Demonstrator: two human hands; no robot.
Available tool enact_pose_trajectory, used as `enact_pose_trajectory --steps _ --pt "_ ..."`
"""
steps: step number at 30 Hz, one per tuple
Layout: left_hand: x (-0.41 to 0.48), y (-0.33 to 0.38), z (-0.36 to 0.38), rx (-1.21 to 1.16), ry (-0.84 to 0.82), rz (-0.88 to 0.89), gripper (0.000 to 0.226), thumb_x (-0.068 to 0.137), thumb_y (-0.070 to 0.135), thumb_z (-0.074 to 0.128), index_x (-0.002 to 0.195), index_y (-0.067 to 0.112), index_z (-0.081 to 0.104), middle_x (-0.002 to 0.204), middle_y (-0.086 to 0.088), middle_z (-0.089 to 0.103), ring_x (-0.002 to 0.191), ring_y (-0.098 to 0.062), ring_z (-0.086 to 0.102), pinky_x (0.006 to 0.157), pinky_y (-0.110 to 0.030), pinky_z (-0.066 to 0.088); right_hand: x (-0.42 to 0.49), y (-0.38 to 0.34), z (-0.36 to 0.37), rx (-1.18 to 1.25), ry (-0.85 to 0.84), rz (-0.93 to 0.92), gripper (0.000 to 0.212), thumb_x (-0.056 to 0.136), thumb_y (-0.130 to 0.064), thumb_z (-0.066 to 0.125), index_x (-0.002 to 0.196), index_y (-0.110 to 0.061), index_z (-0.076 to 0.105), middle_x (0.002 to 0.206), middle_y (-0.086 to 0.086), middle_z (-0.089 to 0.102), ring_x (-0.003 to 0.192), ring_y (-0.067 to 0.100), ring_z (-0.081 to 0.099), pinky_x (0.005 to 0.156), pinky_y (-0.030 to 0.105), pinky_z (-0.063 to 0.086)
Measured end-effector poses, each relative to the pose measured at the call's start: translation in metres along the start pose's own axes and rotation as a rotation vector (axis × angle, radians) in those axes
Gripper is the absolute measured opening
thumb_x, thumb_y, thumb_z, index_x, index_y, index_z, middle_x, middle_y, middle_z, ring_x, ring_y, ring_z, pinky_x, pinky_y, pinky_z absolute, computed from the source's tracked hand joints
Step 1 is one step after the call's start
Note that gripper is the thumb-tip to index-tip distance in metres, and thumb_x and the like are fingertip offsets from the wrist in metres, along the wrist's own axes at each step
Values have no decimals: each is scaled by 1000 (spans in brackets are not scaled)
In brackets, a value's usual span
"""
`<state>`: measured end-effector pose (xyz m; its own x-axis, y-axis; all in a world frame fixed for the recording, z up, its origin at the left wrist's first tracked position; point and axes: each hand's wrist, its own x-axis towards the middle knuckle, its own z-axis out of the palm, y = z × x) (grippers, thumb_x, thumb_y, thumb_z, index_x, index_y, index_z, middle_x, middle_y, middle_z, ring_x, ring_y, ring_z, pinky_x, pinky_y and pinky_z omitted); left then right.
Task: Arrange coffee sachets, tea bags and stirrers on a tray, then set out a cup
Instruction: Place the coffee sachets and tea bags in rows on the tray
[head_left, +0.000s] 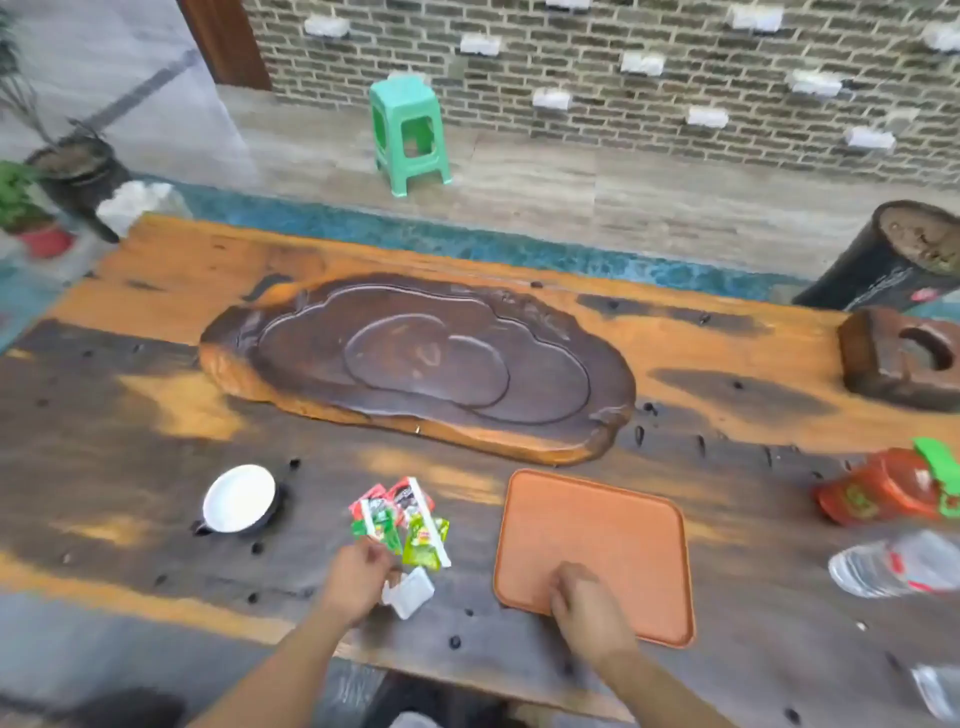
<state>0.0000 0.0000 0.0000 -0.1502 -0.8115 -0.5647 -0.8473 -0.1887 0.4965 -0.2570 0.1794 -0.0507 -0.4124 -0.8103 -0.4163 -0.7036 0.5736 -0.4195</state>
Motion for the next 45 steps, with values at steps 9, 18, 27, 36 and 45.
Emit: enact_pose_trajectory --steps 9,18,27,36,45 --pt "119 -11 -18 226 -4 13 36 87 34 64 106 4 63 109 -22 62 109 -40 58 87 -40 45 104 -117 18 -109 -107 -187 16 94 -21 54 106 -11 59 112 14 64 108 35 58 88 41 47" --pt "177 -31 -4 480 15 115 59 69 63 67 101 14 62 108 -10 60 107 -33 52 91 -44 45 185 -195 65 -275 -268 -445 54 88 -25 69 138 -26 48 145 -4 46 127 27 42 100 46 41" --pt "194 -31 -8 276 51 144 21 82 31 68 85 22 49 80 -6 68 87 -34 62 77 -40 39 202 -205 69 -353 -197 -372 52 79 -31 78 119 -12 51 121 9 54 116 30 44 92 44 36" --pt "206 16 -34 -353 149 345 30 81 15 74 80 27 47 68 10 52 64 -11 49 69 -35 44 205 -198 36 610 264 -2 36 84 -12 73 78 -30 43 71 -9 54 69 14 49 71 38 41" --pt "152 111 55 -289 -341 537 33 79 8 76 85 27 49 74 4 57 61 -3 48 60 -24 42 150 -46 -28 664 241 142 18 90 -6 66 94 -19 54 78 -3 61 70 14 54 72 40 49"
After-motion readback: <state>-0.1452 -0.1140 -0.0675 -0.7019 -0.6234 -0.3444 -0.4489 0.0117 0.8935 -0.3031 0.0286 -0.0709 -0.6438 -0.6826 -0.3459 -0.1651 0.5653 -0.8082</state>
